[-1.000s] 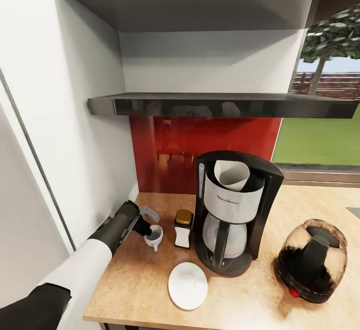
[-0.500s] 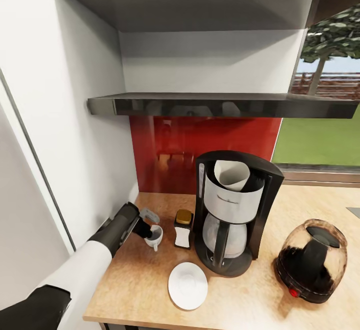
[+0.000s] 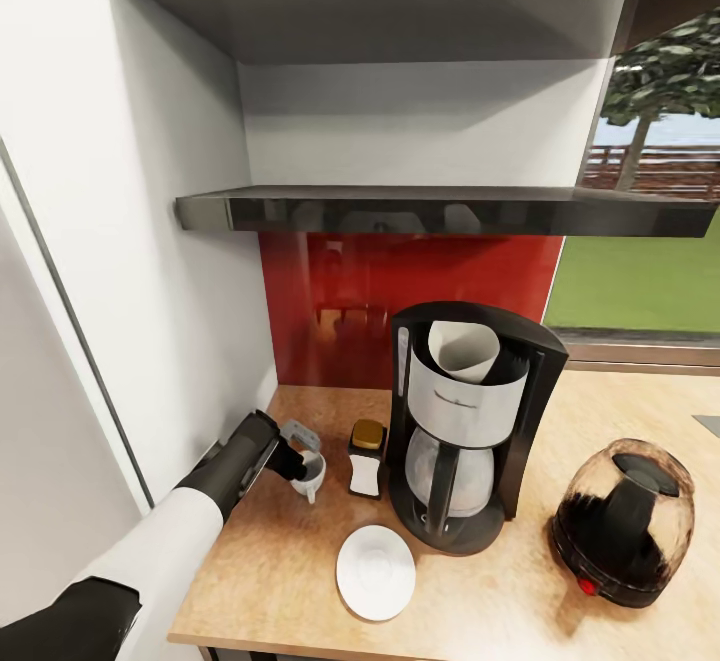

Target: Set up a coffee station on the kitchen countertop: keep the coffee maker on the countertop, move the bottle of coffee from the kitchen shelf to the counter next to the coffee maker, place a paper coffee filter on top of the coffee maker, put the saucer next to the coffee maker with the coffee cup on the saucer, and place the electric kettle next to the coffee maker.

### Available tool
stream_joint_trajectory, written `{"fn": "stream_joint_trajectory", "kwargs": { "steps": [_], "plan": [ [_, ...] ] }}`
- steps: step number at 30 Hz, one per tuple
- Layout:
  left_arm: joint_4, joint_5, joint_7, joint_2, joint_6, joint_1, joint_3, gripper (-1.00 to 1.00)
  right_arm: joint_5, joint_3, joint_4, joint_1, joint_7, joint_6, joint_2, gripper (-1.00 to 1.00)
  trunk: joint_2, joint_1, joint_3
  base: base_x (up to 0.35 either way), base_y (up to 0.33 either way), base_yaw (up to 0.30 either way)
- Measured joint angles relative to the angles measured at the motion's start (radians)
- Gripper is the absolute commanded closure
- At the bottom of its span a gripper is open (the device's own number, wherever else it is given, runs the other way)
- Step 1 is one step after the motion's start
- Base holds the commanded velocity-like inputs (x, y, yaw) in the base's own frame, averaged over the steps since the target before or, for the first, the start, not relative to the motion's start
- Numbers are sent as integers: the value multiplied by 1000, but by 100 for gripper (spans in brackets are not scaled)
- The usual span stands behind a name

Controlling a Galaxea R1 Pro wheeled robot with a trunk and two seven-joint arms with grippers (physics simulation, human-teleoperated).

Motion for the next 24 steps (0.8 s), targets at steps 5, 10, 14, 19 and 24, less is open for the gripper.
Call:
{"fn": "stream_joint_trajectory", "kwargs": {
  "steps": [5, 10, 14, 19, 24],
  "plan": [
    [1, 1, 0, 0, -2, 1, 0, -100, 0, 0, 0, 0, 0, 0, 0, -100, 0, 0, 0, 0, 0, 0],
    [1, 2, 0, 0, -2, 1, 0, -100, 0, 0, 0, 0, 0, 0, 0, -100, 0, 0, 0, 0, 0, 0],
    [1, 3, 0, -1, -2, 2, 0, -100, 0, 0, 0, 0, 0, 0, 0, -100, 0, 0, 0, 0, 0, 0],
    [1, 3, 0, -1, -2, 2, 1, -100, 0, 0, 0, 0, 0, 0, 0, -100, 0, 0, 0, 0, 0, 0],
    [1, 25, 0, -1, -4, 12, 0, -100, 0, 0, 0, 0, 0, 0, 0, -100, 0, 0, 0, 0, 0, 0]
  ]
}}
